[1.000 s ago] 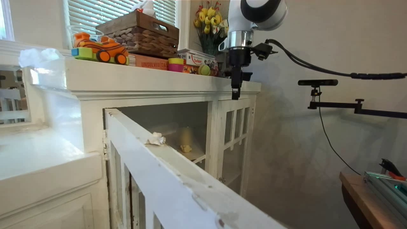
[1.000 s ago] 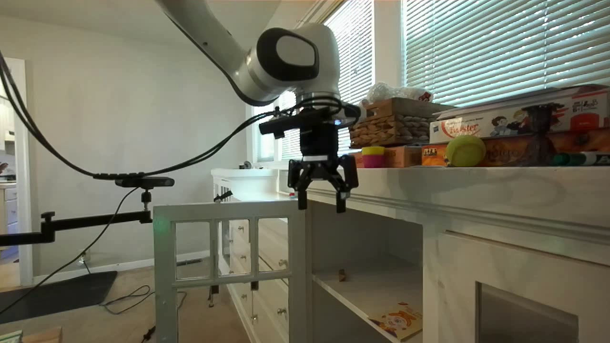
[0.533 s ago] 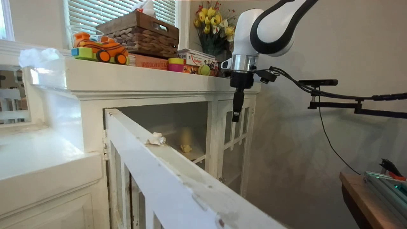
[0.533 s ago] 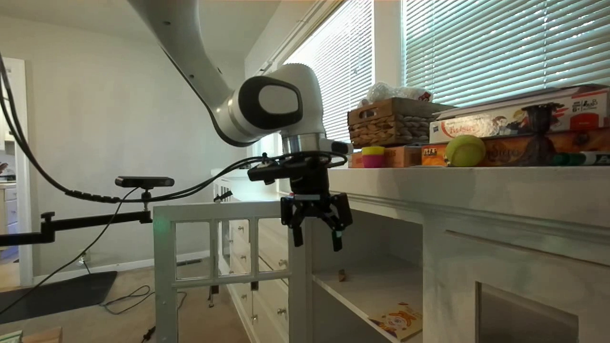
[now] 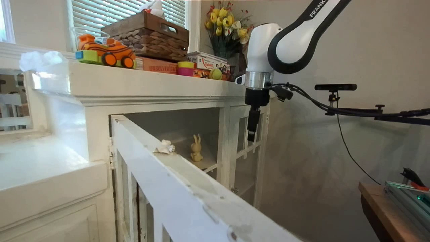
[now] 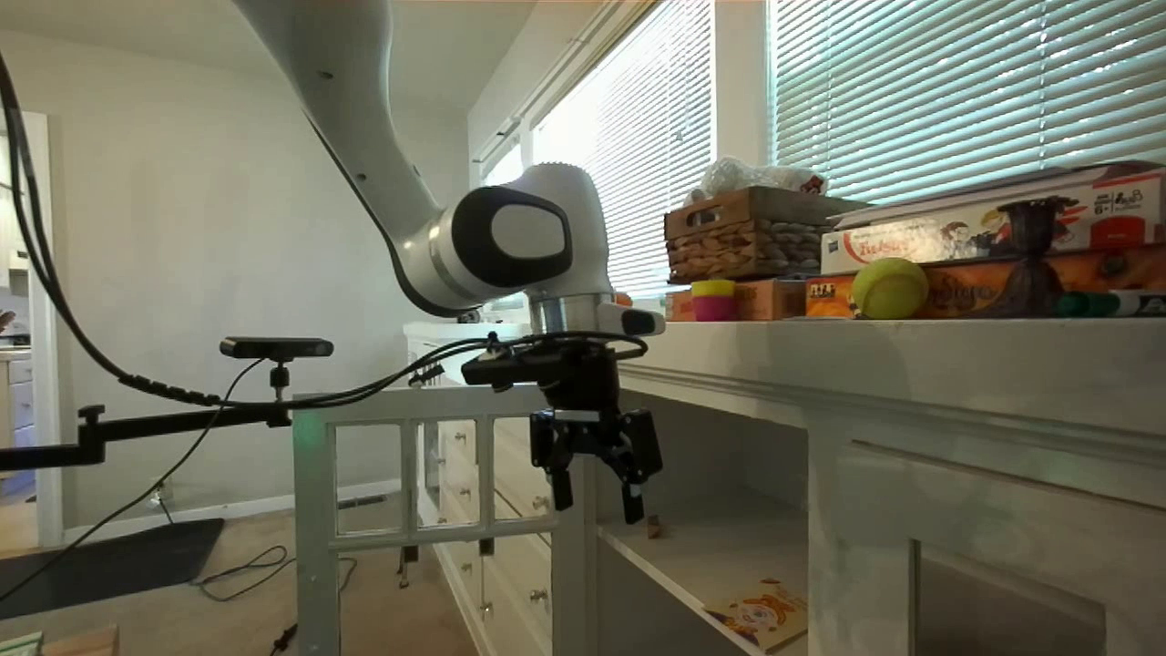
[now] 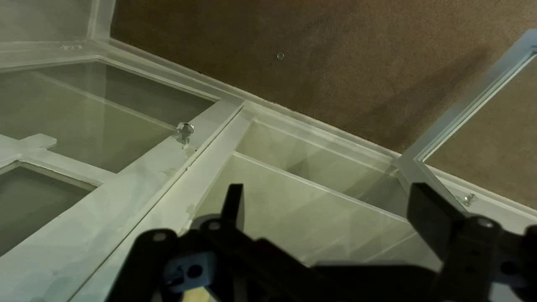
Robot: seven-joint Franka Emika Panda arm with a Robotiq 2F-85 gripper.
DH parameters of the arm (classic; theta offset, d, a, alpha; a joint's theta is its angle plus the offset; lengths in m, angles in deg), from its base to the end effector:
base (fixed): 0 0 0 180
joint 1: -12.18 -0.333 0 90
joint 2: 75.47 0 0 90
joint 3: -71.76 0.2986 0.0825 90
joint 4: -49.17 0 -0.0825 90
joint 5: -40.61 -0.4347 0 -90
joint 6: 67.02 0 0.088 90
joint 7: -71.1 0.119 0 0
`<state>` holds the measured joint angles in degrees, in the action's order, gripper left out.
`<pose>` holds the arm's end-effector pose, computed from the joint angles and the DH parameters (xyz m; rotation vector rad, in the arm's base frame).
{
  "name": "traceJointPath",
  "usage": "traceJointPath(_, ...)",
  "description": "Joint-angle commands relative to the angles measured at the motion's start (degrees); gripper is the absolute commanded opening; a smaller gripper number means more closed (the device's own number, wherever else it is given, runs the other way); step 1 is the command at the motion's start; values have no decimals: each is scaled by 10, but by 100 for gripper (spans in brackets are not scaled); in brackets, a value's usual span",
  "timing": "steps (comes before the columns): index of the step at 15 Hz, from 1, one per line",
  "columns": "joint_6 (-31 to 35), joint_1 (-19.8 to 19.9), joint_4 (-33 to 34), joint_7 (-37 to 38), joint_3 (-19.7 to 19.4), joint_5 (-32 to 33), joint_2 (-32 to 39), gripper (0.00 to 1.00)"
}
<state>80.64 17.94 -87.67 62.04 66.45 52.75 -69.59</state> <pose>0.5296 -0.1022 0.2148 2.9896 0.2099 0.0921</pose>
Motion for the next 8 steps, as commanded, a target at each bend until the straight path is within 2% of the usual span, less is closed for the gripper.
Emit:
traceJointPath(1,14,-3,-4,11,-3,16,1,100)
traceJointPath(4,67,-7,-14,24,-7,56,30,100)
traceJointPath(8,175,-31,-13,107,-51,203,90,100)
